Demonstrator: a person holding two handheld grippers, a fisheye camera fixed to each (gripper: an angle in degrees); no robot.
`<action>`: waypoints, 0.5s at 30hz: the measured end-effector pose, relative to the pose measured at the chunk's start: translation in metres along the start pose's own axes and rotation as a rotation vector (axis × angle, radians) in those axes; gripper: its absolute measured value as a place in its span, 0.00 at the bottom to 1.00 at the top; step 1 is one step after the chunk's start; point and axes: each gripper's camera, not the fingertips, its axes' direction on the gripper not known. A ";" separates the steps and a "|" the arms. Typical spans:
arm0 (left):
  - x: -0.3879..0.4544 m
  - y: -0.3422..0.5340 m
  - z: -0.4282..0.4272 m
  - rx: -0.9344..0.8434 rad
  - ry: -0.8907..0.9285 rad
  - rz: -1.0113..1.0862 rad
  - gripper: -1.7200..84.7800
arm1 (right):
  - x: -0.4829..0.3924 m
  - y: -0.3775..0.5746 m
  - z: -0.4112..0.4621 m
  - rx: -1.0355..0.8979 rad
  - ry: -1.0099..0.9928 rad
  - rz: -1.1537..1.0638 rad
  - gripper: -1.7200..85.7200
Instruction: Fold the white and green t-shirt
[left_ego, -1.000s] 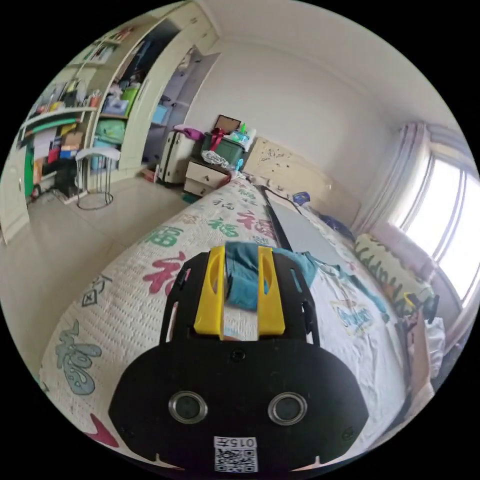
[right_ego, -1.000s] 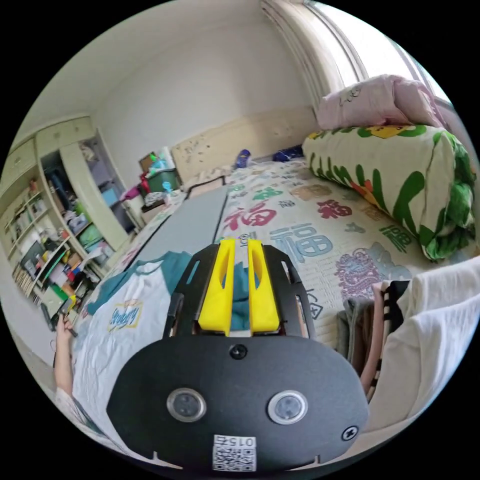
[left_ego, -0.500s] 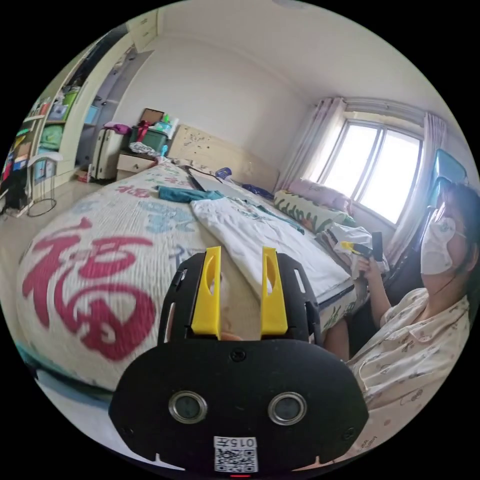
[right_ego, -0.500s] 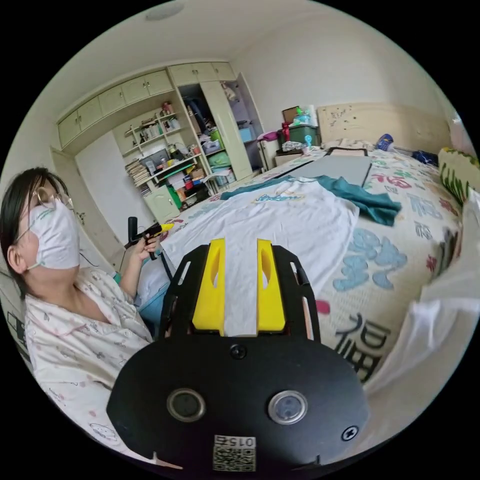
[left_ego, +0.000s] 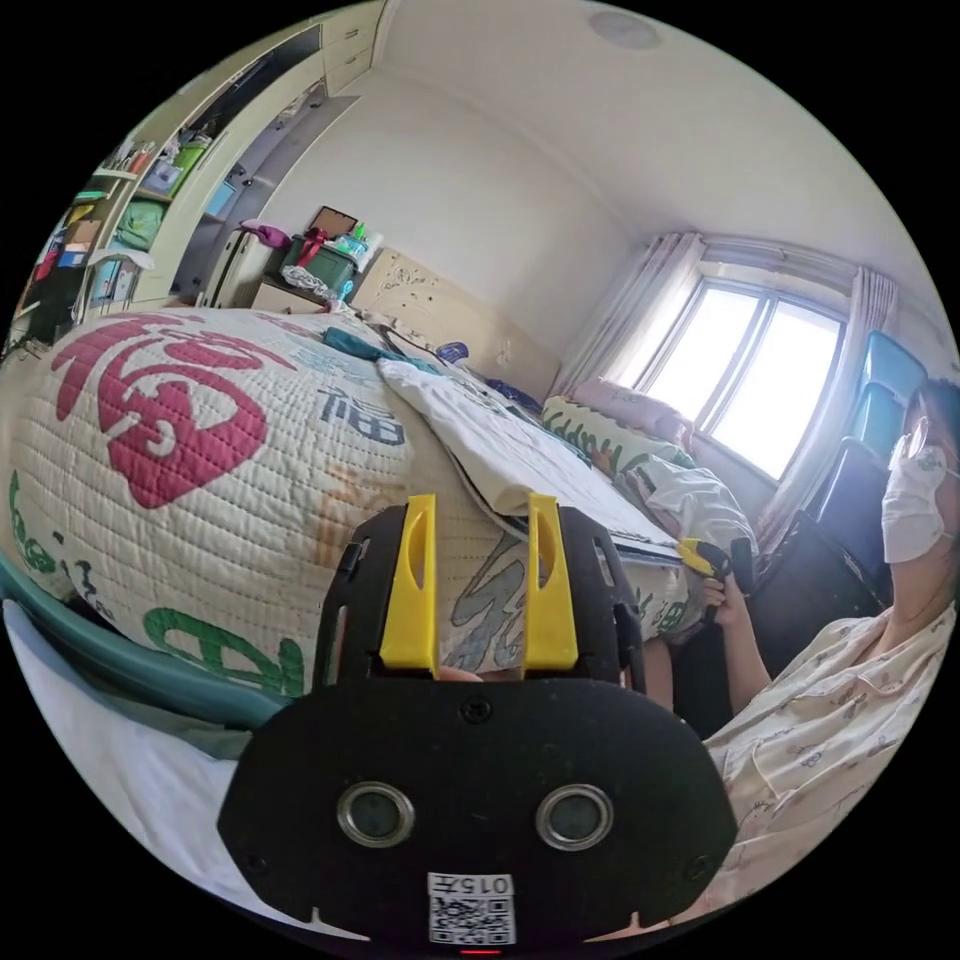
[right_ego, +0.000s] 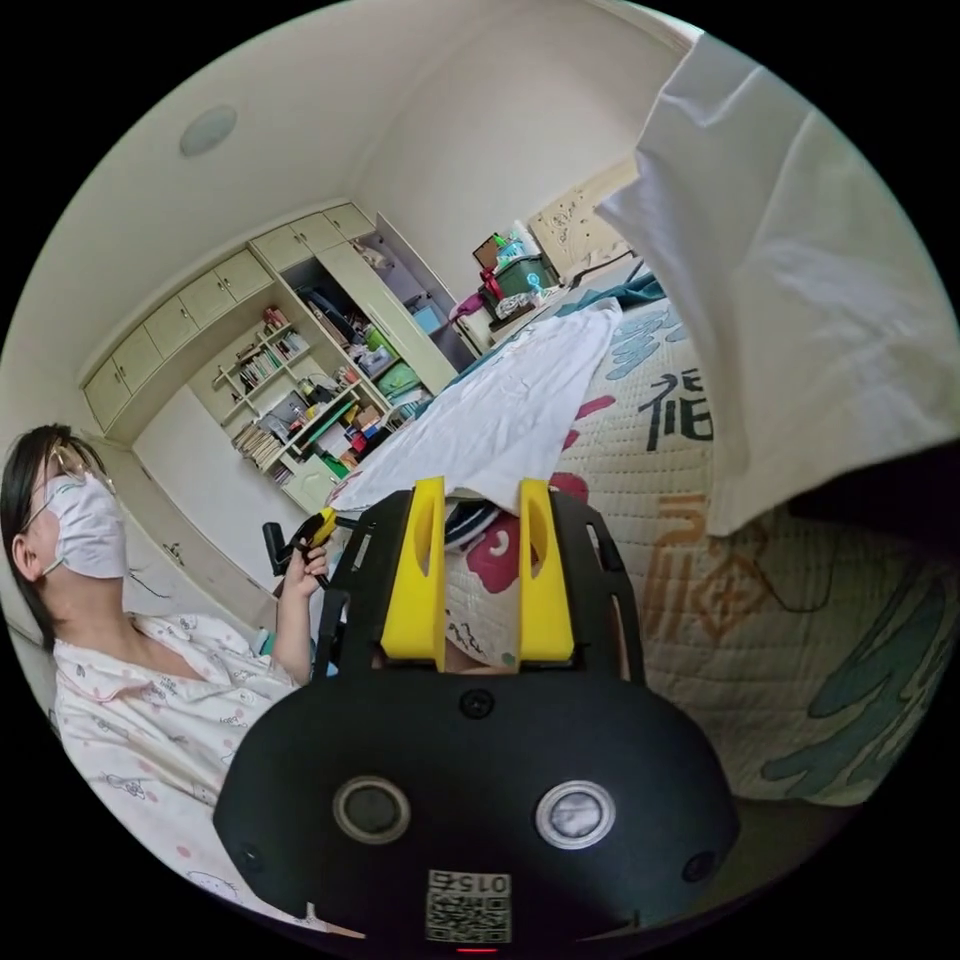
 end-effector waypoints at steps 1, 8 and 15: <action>-0.008 -0.001 -0.003 0.008 0.012 0.000 0.15 | -0.002 -0.002 -0.005 0.002 0.004 -0.003 0.12; -0.064 0.003 -0.034 0.128 0.101 -0.079 0.13 | -0.001 0.004 -0.049 0.083 0.016 -0.001 0.04; -0.124 0.007 -0.053 0.236 0.290 -0.156 0.21 | 0.008 0.016 -0.072 0.078 -0.019 0.022 0.14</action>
